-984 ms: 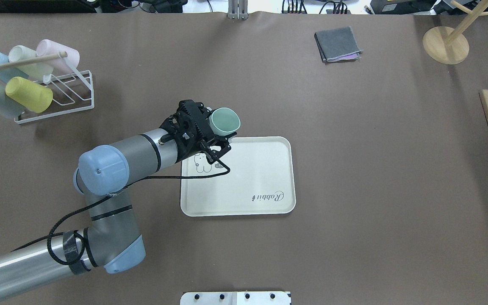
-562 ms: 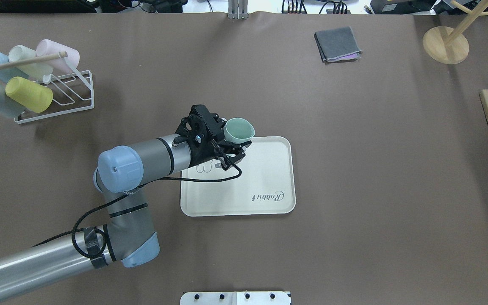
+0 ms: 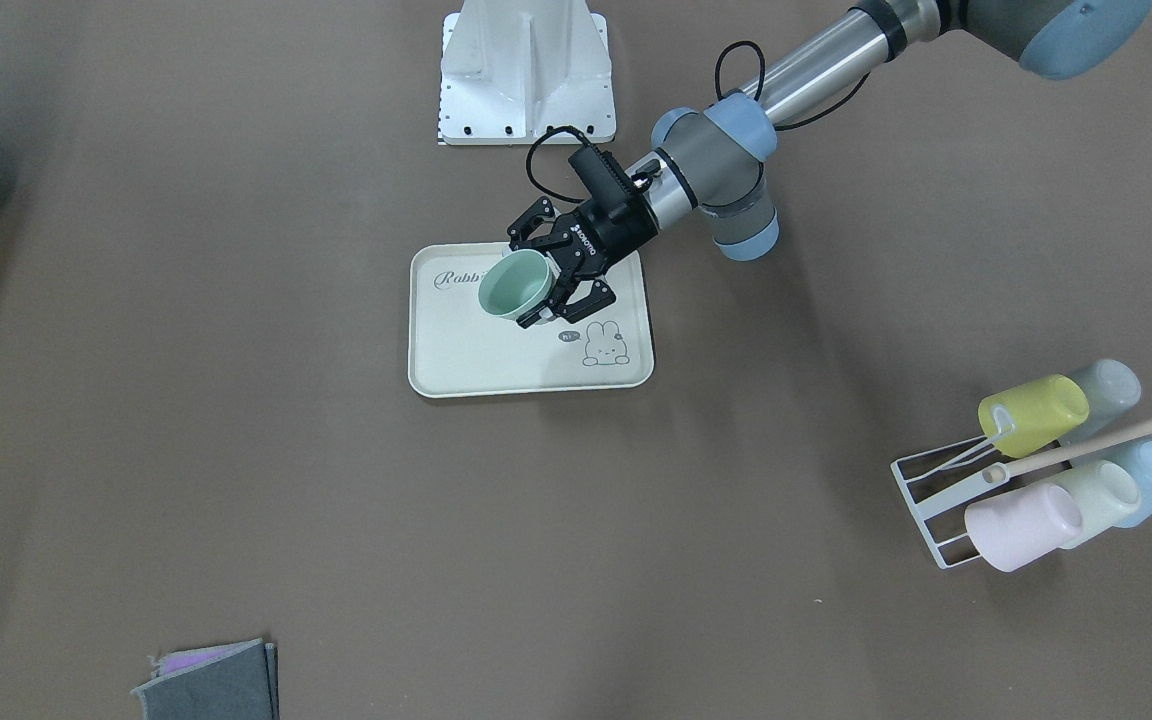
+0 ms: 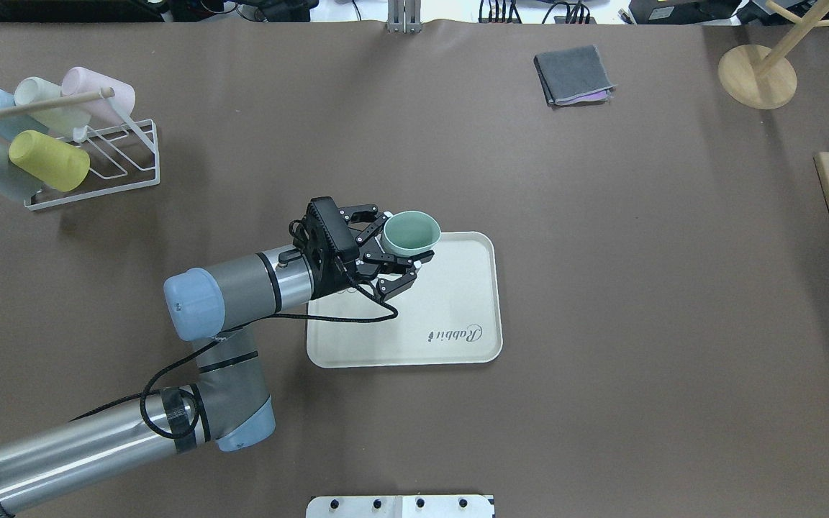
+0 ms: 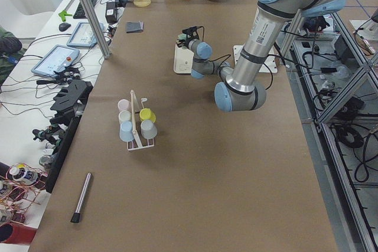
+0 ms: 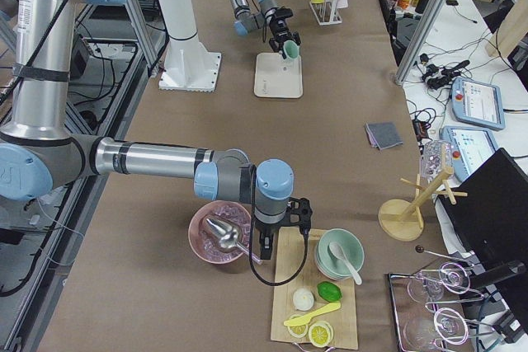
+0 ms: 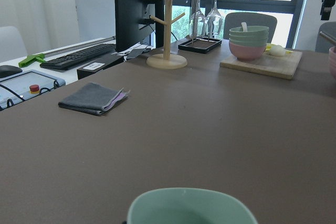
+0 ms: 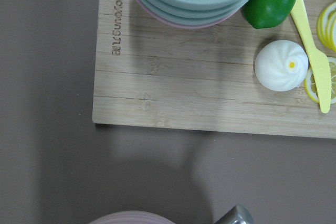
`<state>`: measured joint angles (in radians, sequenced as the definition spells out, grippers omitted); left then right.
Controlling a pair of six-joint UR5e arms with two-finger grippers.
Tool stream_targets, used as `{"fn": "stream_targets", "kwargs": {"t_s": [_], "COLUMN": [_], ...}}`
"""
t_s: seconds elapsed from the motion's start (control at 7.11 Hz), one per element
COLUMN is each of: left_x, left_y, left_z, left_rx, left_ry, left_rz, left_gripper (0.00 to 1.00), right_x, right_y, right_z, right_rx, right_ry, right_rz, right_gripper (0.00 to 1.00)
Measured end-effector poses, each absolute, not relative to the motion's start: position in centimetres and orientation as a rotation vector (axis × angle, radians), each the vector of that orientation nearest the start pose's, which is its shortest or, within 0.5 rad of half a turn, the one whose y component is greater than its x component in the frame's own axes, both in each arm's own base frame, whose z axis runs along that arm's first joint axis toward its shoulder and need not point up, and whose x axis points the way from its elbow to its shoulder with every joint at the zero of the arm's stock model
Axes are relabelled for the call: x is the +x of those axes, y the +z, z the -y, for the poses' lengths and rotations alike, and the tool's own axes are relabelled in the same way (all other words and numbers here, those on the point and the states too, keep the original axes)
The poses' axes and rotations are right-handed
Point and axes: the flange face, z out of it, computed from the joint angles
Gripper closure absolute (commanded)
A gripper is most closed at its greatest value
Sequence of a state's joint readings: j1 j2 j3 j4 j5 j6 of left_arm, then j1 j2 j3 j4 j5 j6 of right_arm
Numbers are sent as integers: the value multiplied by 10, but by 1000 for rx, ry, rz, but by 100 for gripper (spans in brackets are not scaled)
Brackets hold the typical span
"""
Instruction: Pick up and place green cup on tray
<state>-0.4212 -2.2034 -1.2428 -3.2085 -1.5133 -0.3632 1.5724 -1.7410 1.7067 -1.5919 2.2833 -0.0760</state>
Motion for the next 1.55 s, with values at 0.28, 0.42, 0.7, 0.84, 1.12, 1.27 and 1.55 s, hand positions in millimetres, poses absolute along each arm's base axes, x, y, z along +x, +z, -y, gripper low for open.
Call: {"fn": "stream_targets", "kwargs": {"t_s": [0.28, 0.42, 0.7, 0.84, 1.12, 1.27, 1.55], "left_x": [570, 573, 581, 585, 593, 597, 605], "left_y": [279, 283, 287, 289, 290, 289, 289], "left_z": [404, 402, 397, 392, 390, 391, 392], "left_rx": [1471, 1466, 1458, 1448, 1424, 1407, 1379], "left_ry": [472, 479, 492, 504, 529, 543, 561], "left_rz": [-1351, -1357, -1371, -1379, -1376, -1366, -1342], "left_gripper": [61, 61, 59, 59, 59, 59, 58], "right_x": [69, 69, 69, 69, 68, 68, 67], "right_y": [686, 685, 678, 674, 669, 665, 663], "right_z": [414, 417, 426, 429, 435, 439, 444], "right_rx": [-42, -42, -27, -20, -9, -1, 3], "right_ry": [-48, -44, -49, -51, -57, -60, -64], "right_rz": [716, 715, 711, 711, 711, 711, 711], "right_gripper": [0, 0, 0, 0, 0, 0, 0]}}
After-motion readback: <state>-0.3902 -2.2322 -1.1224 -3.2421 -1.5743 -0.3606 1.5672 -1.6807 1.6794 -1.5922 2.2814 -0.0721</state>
